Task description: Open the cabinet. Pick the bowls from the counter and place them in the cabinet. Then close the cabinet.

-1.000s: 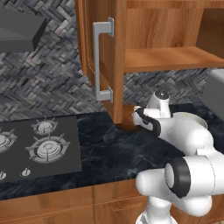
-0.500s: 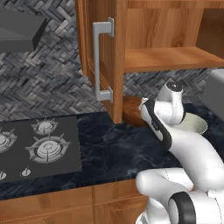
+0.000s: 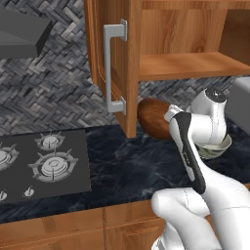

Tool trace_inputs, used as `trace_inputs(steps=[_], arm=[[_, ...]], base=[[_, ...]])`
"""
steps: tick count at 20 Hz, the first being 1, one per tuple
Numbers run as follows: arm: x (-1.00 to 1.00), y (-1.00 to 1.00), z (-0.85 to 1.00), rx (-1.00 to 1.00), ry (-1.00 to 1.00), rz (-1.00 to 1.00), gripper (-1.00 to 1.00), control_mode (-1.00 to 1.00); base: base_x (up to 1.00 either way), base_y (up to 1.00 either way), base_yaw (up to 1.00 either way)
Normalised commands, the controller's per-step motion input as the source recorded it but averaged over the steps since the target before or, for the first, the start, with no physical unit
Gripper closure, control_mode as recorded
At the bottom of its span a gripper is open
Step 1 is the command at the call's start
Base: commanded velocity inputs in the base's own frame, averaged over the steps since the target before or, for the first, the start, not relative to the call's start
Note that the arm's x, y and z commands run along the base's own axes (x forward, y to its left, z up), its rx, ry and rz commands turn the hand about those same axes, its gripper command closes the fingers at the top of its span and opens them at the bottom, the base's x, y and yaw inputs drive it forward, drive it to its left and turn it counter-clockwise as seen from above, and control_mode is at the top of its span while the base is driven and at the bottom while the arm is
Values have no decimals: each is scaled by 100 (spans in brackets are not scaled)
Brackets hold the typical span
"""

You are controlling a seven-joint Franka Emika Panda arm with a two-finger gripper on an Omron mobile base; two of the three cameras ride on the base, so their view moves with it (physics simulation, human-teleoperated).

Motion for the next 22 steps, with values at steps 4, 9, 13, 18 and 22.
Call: trace_inputs(steps=[4, 9, 13, 18, 22], arm=[[-43, -1, 54, 0, -9, -4, 100, -100], [-16, -1, 47, 1, -9, -7, 100, -100], [-7, 0, 40, 0, -7, -8, 100, -100], [-1, 0, 36, 0, -4, -8, 100, -100], [0, 0, 37, 0, -4, -8, 100, -100]], base=[[0, 0, 0], [0, 0, 0], [0, 0, 0], [0, 0, 0], [0, 0, 0]])
